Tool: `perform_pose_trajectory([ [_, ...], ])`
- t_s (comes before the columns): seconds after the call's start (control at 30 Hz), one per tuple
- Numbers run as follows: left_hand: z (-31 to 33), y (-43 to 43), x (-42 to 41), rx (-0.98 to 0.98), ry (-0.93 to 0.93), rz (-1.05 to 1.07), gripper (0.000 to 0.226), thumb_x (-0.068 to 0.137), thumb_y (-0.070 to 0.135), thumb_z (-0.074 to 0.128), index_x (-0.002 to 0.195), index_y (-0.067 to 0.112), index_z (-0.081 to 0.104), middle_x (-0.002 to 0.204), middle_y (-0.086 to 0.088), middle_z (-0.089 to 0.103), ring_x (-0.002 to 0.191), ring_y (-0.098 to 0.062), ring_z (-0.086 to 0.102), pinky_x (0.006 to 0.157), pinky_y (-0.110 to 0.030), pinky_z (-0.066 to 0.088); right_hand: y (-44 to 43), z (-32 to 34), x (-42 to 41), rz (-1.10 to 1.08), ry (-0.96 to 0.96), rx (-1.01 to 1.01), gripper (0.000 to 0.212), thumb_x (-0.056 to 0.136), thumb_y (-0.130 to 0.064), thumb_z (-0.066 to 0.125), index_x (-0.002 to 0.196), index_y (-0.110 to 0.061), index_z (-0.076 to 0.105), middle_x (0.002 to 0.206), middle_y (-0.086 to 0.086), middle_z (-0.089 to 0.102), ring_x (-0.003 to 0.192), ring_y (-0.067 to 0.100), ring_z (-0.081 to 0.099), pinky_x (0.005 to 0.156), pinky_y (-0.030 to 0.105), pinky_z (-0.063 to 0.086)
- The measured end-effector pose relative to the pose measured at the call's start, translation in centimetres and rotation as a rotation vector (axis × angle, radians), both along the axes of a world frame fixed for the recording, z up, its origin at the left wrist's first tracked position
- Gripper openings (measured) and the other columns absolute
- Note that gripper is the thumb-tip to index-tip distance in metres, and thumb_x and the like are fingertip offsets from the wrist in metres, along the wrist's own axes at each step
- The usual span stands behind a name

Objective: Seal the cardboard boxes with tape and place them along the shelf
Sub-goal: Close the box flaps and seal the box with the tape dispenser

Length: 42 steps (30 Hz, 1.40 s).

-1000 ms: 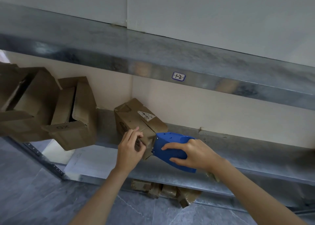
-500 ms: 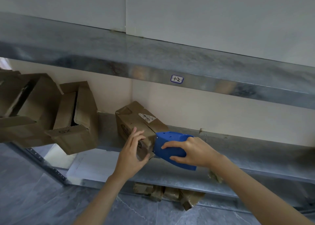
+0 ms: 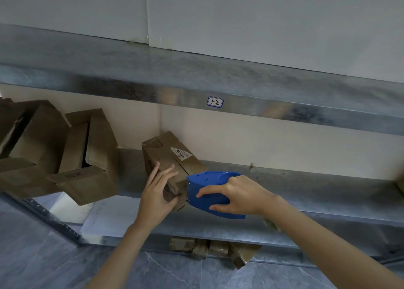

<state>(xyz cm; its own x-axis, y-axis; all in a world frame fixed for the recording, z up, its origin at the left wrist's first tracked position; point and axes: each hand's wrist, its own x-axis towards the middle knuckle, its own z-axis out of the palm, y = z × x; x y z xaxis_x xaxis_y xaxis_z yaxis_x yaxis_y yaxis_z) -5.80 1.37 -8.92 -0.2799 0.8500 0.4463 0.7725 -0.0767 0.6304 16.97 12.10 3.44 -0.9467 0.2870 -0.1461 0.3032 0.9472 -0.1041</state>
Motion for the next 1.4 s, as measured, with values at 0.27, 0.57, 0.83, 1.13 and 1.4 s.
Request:
perform_pose_trajectory([
  [0.27,-0.5,-1.7,-3.5,-0.092,-0.049,-0.058,0.061,0.077,0.025,0.079,0.129,0.035,0.05,0.153,0.027,0.035,0.152,-0.008,0.007,0.116,-0.043,0.023,-1.7,-0.5,-2.9,0.085,0.022,-0.01,0.04,0.099,-0.049,0.044,0.139,-0.047,0.035,0.098,-0.005,0.066,0.069,0.013,0.055,0.069,0.033,0.052],
  [0.57,-0.7,-1.4,-3.2,-0.103,0.063,0.015,0.084,0.076,0.029,0.079,0.149,0.037,0.038,0.156,0.024,0.029,0.151,-0.007,0.011,0.107,-0.035,0.029,-0.7,-1.0,-3.7,0.107,-0.006,0.011,0.041,0.098,-0.05,0.044,0.138,-0.049,0.034,0.097,-0.006,0.066,0.069,0.012,0.054,0.071,0.034,0.052],
  [0.83,-1.1,-1.4,-3.8,-0.094,0.079,0.015,0.086,0.074,0.029,0.083,0.147,0.044,0.038,0.153,0.031,0.03,0.15,-0.006,0.016,0.105,-0.024,0.027,0.6,0.1,-2.8,0.139,-0.001,0.001,0.04,0.098,-0.05,0.046,0.138,-0.05,0.039,0.062,-0.011,0.038,0.051,0.007,0.035,0.062,0.027,0.042],
  [1.13,-1.2,-1.6,-4.0,-0.056,0.043,-0.022,0.079,0.078,0.048,0.072,0.149,0.038,0.039,0.156,0.025,0.032,0.151,-0.009,0.016,0.113,-0.032,0.023,2.1,0.8,-1.0,0.126,0.027,-0.023,0.038,0.096,-0.05,0.053,0.133,-0.049,0.049,0.051,-0.009,0.026,0.043,0.009,0.029,0.05,0.015,0.021],
  [1.4,-1.5,-1.3,-4.3,-0.045,0.027,-0.017,0.087,0.075,0.045,0.079,0.151,0.034,0.038,0.155,0.023,0.034,0.15,-0.01,0.019,0.116,-0.029,0.023,3.4,1.3,0.6,0.088,0.011,0.014,0.037,0.094,-0.051,0.054,0.131,-0.051,0.051,0.046,-0.006,0.025,0.041,0.01,0.028,0.048,0.015,0.022],
])
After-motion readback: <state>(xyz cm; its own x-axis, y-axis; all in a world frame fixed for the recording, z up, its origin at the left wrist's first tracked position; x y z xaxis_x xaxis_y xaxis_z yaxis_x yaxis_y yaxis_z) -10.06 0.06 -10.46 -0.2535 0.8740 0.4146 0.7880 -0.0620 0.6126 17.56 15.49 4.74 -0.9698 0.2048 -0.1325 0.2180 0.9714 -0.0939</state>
